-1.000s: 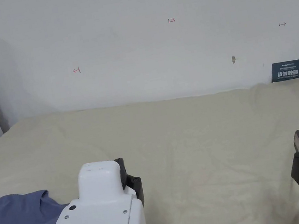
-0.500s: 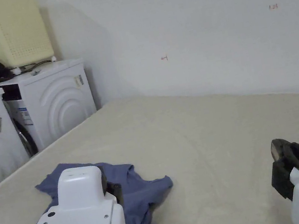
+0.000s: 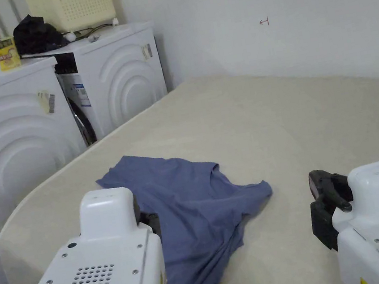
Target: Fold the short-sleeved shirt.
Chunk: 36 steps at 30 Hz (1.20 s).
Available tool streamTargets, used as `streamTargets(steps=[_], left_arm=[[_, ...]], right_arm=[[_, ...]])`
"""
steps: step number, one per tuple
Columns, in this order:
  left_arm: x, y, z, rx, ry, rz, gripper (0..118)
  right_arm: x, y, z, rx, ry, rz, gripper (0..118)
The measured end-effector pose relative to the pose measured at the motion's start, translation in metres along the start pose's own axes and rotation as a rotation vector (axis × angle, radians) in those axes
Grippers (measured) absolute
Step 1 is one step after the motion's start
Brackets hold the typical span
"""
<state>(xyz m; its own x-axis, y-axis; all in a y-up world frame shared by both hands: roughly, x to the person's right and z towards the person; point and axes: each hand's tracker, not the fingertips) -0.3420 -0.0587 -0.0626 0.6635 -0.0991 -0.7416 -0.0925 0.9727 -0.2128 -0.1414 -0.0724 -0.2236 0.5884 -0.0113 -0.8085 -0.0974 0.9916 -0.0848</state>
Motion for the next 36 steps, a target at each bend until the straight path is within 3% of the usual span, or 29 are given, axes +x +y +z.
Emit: streamTargets(steps=[4, 8, 9, 11, 12, 13, 15, 19, 23, 28, 31, 32, 34, 36], left_arm=[[0.012, -0.018, -0.05, -0.133, -0.033, -0.013, 0], [0.019, -0.045, -0.126, -0.358, -0.166, 0.037, 1], [0.023, -0.047, -0.14, -0.393, -0.156, 0.022, 11], [0.024, -0.062, -0.176, -0.37, -0.16, 0.029, 51], [0.027, -0.066, -0.189, -0.404, -0.172, 0.037, 60], [0.027, -0.07, -0.205, -0.444, -0.196, 0.066, 60], [0.029, -0.08, -0.229, -0.529, -0.211, 0.118, 118], [0.034, -0.084, -0.251, -0.531, -0.233, 0.156, 118], [0.048, -0.089, -0.278, -0.609, -0.239, 0.1, 118], [0.062, -0.098, -0.297, -0.696, -0.202, 0.063, 118], [0.063, -0.092, -0.295, -0.72, -0.178, 0.065, 114], [0.063, -0.091, -0.294, -0.72, -0.174, 0.065, 106], [0.063, -0.083, -0.281, -0.695, -0.162, 0.051, 69], [0.062, -0.077, -0.277, -0.659, -0.142, 0.044, 2]], right_arm=[[0.002, -0.008, -0.011, -0.04, -0.015, 0.01, 0], [0.007, -0.019, -0.027, -0.097, -0.025, 0.011, 0], [0.009, -0.022, -0.03, -0.117, -0.021, 0.013, 0], [0.011, -0.03, -0.036, -0.148, -0.028, 0.021, 0], [0.012, -0.033, -0.041, -0.16, -0.025, 0.027, 0], [0.014, -0.037, -0.046, -0.18, -0.031, 0.035, 0], [0.018, -0.042, -0.055, -0.215, -0.034, 0.035, 0], [0.031, -0.053, -0.073, -0.282, -0.007, -0.018, 0], [0.039, -0.065, -0.08, -0.316, 0.006, -0.092, 0], [0.036, -0.072, -0.083, -0.346, -0.018, -0.006, 0], [0.037, -0.073, -0.083, -0.35, -0.012, -0.018, 0], [0.038, -0.073, -0.081, -0.35, -0.01, -0.032, 0], [0.037, -0.072, -0.078, -0.35, -0.018, -0.029, 0], [0.034, -0.071, -0.075, -0.355, -0.066, 0.037, 0]])
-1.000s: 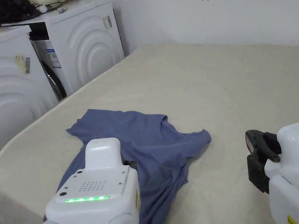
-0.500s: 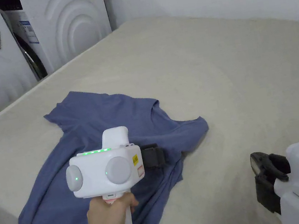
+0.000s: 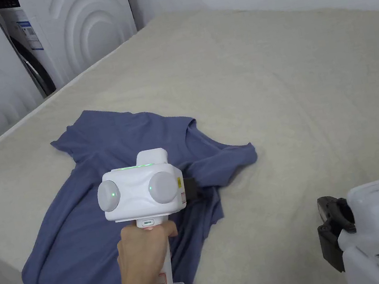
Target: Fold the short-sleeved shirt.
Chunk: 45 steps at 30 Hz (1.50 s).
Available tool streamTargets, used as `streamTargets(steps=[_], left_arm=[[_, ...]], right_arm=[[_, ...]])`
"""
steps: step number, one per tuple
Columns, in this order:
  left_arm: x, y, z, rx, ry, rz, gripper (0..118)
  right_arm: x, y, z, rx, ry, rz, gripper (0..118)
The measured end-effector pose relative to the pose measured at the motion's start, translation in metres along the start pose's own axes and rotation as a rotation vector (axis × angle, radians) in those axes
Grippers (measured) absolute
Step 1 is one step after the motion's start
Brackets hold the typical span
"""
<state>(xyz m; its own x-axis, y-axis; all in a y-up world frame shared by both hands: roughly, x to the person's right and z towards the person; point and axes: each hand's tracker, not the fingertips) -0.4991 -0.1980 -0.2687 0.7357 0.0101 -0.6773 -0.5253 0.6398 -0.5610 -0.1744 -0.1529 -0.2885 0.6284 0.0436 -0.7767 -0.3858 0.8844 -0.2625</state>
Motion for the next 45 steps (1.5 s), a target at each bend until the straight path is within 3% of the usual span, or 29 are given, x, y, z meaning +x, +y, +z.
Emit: streamTargets(steps=[2, 3, 11, 17, 20, 23, 25, 27, 32, 38, 41, 45], left_arm=[[0.006, -0.003, -0.008, 0.022, 0.138, -0.097, 2], [0.001, -0.006, -0.009, -0.001, 0.069, -0.066, 2], [-0.017, 0.001, 0.012, 0.021, 0.01, 0.074, 2], [-0.032, 0.028, 0.077, 0.158, -0.015, 0.131, 2], [-0.038, 0.044, 0.119, 0.238, -0.092, 0.208, 2], [-0.024, 0.069, 0.167, 0.346, -0.079, 0.063, 2], [-0.013, 0.085, 0.202, 0.42, -0.152, 0.069, 2], [0.01, 0.1, 0.243, 0.481, -0.238, 0.064, 2], [0.089, 0.121, 0.329, 0.614, -0.381, -0.15, 2], [0.19, 0.105, 0.384, 0.631, -0.756, -0.289, 2], [0.239, 0.089, 0.395, 0.592, -0.9, -0.342, 2], [0.307, 0.046, 0.367, 0.494, -0.927, -0.42, 2]], right_arm=[[-0.003, 0.001, 0.007, 0.009, -0.033, 0.022, 0], [-0.004, 0.001, 0.013, 0.022, -0.036, 0.026, 0], [0.017, -0.003, 0.045, 0.022, -0.054, -0.034, 0], [0.037, 0.004, 0.09, 0.086, -0.145, -0.048, 0], [0.051, 0.004, 0.109, 0.121, -0.166, -0.098, 0], [0.064, 0.004, 0.126, 0.149, -0.197, -0.134, 0], [0.071, 0.004, 0.135, 0.155, -0.234, -0.139, 0], [0.078, 0.004, 0.146, 0.169, -0.258, -0.14, 0], [0.099, 0.007, 0.186, 0.228, -0.342, -0.174, 0], [0.133, 0.007, 0.238, 0.285, -0.476, -0.244, 0], [0.149, 0.004, 0.265, 0.297, -0.575, -0.247, 0], [0.173, -0.011, 0.293, 0.304, -0.65, -0.306, 0]])
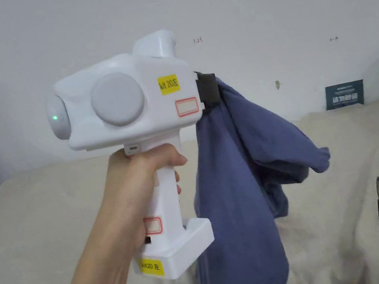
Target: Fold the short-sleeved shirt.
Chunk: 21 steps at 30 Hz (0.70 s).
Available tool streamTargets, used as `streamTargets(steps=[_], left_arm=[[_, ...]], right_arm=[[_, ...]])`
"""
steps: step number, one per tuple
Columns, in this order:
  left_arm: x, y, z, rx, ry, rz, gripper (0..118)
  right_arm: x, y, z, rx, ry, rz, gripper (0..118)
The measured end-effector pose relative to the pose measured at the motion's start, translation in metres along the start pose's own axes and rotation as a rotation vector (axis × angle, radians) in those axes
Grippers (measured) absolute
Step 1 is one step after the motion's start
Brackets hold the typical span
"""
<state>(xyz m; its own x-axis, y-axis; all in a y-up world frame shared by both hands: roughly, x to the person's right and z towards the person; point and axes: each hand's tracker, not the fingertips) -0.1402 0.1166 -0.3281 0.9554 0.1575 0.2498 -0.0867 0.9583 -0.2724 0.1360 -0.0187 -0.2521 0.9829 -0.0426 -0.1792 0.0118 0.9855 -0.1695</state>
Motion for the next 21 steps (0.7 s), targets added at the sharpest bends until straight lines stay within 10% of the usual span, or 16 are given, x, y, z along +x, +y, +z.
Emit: streamTargets(steps=[10, 16, 17, 19, 21], left_arm=[[0.041, -0.275, -0.174, -0.66, -0.105, 0.188, 2], [0.026, -0.3, -0.174, -0.646, -0.131, 0.266, 5], [0.025, -0.294, -0.17, -0.647, -0.131, 0.258, 14], [0.021, -0.282, -0.165, -0.625, -0.108, 0.216, 76], [0.018, -0.269, -0.159, -0.568, -0.081, 0.163, 94]], right_arm=[[0.057, -0.056, -0.021, -0.22, -0.102, -0.055, 0], [0.066, -0.068, -0.033, -0.26, -0.111, -0.063, 0], [0.066, -0.069, -0.035, -0.262, -0.11, -0.067, 0], [0.065, -0.07, -0.037, -0.268, -0.106, -0.073, 0], [0.063, -0.07, -0.04, -0.273, -0.104, -0.078, 0]])
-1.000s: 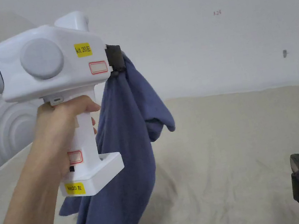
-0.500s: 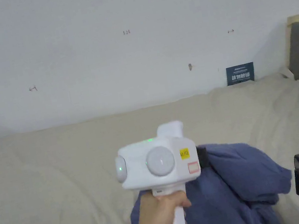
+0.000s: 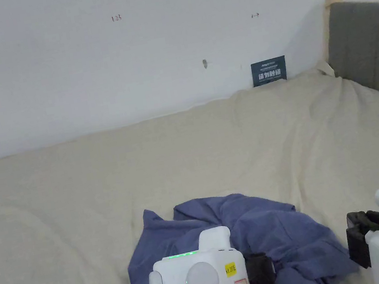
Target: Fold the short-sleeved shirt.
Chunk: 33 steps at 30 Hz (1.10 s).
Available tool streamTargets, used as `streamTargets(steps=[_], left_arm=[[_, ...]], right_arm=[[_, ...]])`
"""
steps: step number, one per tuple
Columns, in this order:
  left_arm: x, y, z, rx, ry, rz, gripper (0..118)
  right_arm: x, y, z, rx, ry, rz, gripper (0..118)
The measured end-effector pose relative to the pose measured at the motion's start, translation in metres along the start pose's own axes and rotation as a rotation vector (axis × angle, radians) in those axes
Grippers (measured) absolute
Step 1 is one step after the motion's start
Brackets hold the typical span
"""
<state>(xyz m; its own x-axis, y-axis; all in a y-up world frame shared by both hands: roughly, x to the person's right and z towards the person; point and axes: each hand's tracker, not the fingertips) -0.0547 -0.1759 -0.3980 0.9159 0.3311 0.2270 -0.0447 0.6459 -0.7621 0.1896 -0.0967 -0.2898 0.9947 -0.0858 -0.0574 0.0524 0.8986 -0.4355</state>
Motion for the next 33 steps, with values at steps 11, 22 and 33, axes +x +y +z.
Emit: streamTargets(steps=[11, 22, 33], left_arm=[[-0.08, 0.011, 0.114, 0.156, 0.229, 0.044, 43], [-0.133, 0.037, 0.084, 0.056, 0.314, 0.028, 0], [-0.18, 0.138, -0.025, -0.022, 0.313, -0.073, 116]], right_arm=[[-0.031, 0.002, -0.003, -0.007, 0.117, 0.014, 0], [-0.055, 0.013, -0.069, -0.101, 0.255, 0.004, 0], [-0.042, 0.029, -0.117, -0.14, 0.237, -0.001, 0]])
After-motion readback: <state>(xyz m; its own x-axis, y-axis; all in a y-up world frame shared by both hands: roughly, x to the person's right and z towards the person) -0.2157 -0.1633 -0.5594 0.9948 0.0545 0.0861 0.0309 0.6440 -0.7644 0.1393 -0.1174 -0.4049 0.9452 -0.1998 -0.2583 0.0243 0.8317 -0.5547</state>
